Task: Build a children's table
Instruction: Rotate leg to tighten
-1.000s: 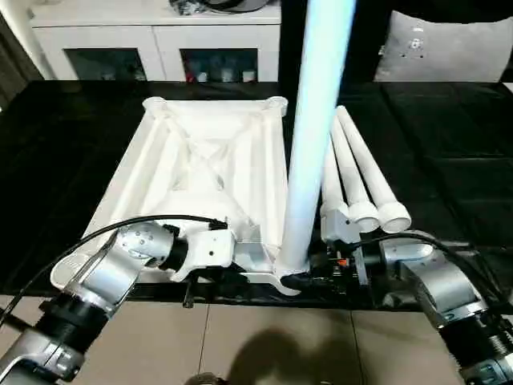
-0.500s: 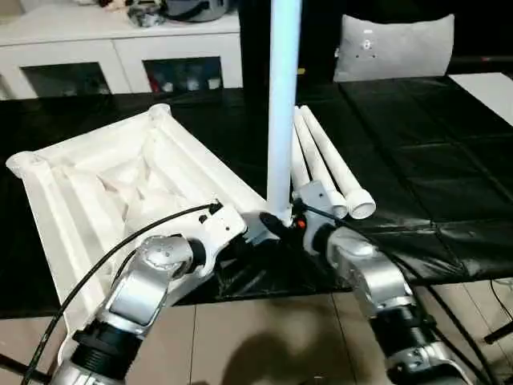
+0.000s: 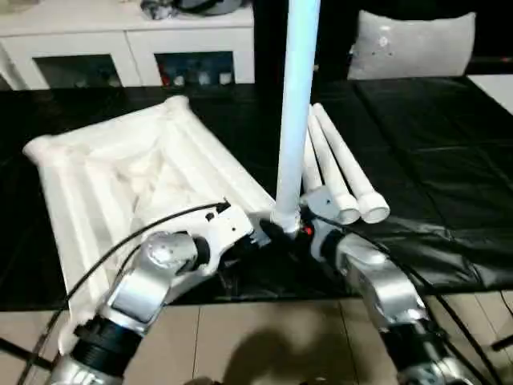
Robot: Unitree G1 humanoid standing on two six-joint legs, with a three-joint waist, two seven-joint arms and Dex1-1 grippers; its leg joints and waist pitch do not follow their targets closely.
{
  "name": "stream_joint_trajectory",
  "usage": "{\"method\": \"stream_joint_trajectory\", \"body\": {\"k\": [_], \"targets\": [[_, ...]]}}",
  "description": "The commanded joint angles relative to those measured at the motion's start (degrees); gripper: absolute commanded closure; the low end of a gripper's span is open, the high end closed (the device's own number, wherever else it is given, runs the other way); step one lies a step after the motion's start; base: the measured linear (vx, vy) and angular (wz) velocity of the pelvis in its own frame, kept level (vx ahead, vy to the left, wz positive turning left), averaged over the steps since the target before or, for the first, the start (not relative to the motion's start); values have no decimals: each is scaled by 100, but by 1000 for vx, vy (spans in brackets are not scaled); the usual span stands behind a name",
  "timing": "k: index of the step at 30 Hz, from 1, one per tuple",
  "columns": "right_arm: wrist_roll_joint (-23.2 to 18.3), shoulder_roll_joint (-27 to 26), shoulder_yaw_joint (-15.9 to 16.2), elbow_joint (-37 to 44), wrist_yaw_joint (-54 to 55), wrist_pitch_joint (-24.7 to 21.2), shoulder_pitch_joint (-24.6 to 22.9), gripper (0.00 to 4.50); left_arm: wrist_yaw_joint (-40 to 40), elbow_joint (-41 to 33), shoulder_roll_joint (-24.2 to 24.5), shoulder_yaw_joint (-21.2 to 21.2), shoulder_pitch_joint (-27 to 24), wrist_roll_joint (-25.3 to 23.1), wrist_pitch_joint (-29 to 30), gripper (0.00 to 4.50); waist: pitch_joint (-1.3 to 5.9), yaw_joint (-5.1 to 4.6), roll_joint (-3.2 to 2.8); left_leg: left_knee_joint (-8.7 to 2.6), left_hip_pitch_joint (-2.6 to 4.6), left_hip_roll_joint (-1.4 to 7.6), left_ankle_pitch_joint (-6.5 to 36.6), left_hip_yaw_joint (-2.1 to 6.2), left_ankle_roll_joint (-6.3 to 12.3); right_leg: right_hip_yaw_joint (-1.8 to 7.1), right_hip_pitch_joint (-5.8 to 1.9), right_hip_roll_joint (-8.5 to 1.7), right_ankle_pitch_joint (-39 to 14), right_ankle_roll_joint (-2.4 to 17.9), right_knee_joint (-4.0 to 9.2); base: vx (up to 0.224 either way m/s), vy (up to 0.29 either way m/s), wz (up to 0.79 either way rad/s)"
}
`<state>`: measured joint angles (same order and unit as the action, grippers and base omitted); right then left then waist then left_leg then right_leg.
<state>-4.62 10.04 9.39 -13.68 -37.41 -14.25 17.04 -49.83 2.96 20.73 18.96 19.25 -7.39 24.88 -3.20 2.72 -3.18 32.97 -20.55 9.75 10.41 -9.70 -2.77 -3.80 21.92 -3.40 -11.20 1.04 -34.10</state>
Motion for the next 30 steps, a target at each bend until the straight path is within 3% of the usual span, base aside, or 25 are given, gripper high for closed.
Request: {"method": "stream_joint_trajectory", "body": {"k": [1, 2, 5, 9, 14, 15, 16, 20, 24, 30], "targets": [[-330, 394, 346, 563, -1001, -35, -293, 7, -198, 338, 159, 247, 128, -53, -281, 450, 322, 67, -11, -379, 47, 322, 1437, 116, 274, 347, -194, -480, -1354, 972, 489, 52, -19, 7], [-343, 485, 321, 595, -1073, -27, -318, 7, -234, 372, 191, 253, 142, -51, -323, 450, 335, 100, -12, -355, 25, 322, 1247, 109, 353, 347, -213, -475, -1023, 1056, 438, 52, -19, 7], [-387, 684, 235, 669, -1247, -32, -366, 7, -321, 455, 268, 280, 180, -26, -439, 450, 348, 94, 0, -343, -29, 314, 949, 117, 441, 304, -256, -486, -718, 1192, 402, 17, -5, 1], [-576, 1140, 16, 785, -1699, -110, -373, 7, -741, 657, 458, 396, 247, 14, -930, 450, 347, 96, -5, -342, -12, 316, 1098, 118, 457, 292, -266, -480, -1101, 1159, 445, 0, 0, 0], [-782, 1536, -23, 844, -2183, -193, -282, 7, -1261, 867, 694, 589, 308, 71, -1440, 450, 346, 113, -9, -352, 8, 334, 1246, 118, 393, 297, -253, -485, -1414, 1103, 464, 0, 0, 0], [-790, 1578, -9, 848, -2258, -175, -262, 7, -1334, 921, 731, 619, 325, 72, -1565, 450, 355, 127, -15, -351, 13, 341, 1211, 123, 396, 294, -250, -483, -1363, 1115, 454, 0, 0, 0], [-791, 1629, 11, 824, -2397, -97, -199, 7, -1532, 1004, 817, 694, 349, 67, -1786, 450, 358, 132, 21, -342, 4, 331, 1168, 112, 409, 290, -253, -478, -1302, 1130, 450, 0, 0, 0], [-622, 1717, 220, 648, -2649, 229, -10, 7, -2013, 1184, 976, 838, 417, 89, -2277, 450, 381, 186, 12, -322, 13, 344, 982, 105, 430, 291, -243, -492, -1059, 1214, 395, 0, 0, 0], [-649, 1718, 405, 532, -2906, 173, 149, 7, -2226, 1305, 1046, 902, 511, 106, -2541, 450, 393, 256, 27, -318, 26, 366, 914, 95, 423, 295, -244, -494, -918, 1262, 361, 0, 0, 0], [-536, 1646, 578, 326, -3009, 148, 312, 75, -2377, 1425, 1070, 935, 573, 141, -2732, 450, 396, 256, 33, -313, 7, 354, 918, 92, 385, 288, -260, -499, -832, 1307, 341, 0, 0, 0]]}}
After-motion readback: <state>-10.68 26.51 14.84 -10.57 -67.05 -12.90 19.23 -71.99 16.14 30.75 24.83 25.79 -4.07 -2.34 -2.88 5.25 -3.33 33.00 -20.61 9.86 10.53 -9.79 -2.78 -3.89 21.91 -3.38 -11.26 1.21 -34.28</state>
